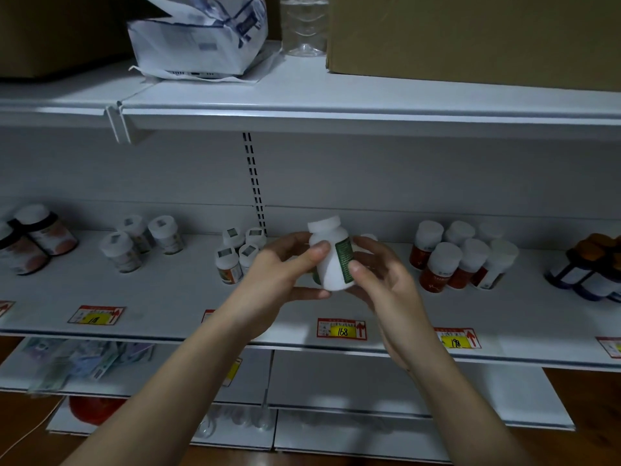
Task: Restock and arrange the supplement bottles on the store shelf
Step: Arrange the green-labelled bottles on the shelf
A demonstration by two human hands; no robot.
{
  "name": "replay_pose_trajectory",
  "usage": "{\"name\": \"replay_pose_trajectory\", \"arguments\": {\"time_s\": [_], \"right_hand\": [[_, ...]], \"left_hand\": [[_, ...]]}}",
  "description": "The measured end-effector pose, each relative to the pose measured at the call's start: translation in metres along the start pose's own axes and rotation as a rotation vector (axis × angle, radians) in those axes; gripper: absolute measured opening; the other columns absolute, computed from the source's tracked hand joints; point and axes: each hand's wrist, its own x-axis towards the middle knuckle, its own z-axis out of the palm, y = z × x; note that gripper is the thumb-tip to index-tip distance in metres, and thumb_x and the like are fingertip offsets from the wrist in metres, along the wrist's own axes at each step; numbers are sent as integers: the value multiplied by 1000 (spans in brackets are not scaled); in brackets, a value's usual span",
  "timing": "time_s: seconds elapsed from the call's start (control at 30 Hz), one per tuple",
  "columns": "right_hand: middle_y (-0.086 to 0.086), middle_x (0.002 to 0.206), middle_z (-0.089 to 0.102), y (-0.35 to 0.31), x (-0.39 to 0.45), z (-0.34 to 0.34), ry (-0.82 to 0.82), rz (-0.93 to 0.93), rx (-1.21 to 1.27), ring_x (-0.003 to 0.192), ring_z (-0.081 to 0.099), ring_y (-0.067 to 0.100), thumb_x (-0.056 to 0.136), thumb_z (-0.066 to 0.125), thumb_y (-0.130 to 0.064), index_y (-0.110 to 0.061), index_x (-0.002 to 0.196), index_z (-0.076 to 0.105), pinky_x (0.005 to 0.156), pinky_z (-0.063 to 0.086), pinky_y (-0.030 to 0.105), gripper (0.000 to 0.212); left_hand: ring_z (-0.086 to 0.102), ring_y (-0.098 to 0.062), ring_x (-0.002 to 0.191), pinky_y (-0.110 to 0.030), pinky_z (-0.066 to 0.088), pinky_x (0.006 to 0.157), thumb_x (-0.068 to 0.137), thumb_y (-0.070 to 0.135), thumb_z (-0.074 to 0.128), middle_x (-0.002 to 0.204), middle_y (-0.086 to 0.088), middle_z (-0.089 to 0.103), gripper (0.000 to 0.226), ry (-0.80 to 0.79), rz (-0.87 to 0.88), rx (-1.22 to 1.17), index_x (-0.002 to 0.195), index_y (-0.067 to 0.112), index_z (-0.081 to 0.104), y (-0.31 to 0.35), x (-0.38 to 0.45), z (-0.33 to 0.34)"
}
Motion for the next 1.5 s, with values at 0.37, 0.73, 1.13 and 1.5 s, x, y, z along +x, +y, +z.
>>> {"name": "replay_pose_trajectory", "arguments": {"time_s": [0.37, 0.73, 1.13, 1.5], "right_hand": [[1, 108, 75, -1, -2, 10, -3, 15, 149, 108, 69, 14, 91, 58, 10, -18, 114, 62, 89, 56, 28, 36], [-3, 106, 72, 3, -4, 8, 31, -57, -106, 105, 67, 10, 82, 77, -5, -30, 114, 63, 88, 55, 27, 42], [7, 114, 73, -2, -5, 4, -89, 190, 183, 107, 70, 20, 96, 57, -14, -6, 124, 62, 87, 58, 33, 29], [1, 105, 76, 0, -9, 2, -108, 126, 108, 102, 71, 15, 82, 69, -18, -14, 120, 63, 83, 57, 24, 39]], "left_hand": [[68, -22, 109, -40, 61, 78, 90, 30, 64, 115, -12, 70, 36, 34, 13, -26, 117, 6, 63, 2, 1, -3], [71, -20, 101, -37, 61, 77, 84, 31, 68, 113, -9, 70, 42, -21, 21, 93, 121, 12, 65, 3, -4, -5], [70, -21, 105, -37, 61, 78, 100, 25, 53, 114, -12, 72, 30, -23, -42, 20, 122, 6, 61, 0, -4, -5], [71, -19, 102, -36, 61, 77, 87, 33, 66, 110, -8, 72, 36, -58, -19, 119, 116, 11, 67, 0, -9, -5]]}}
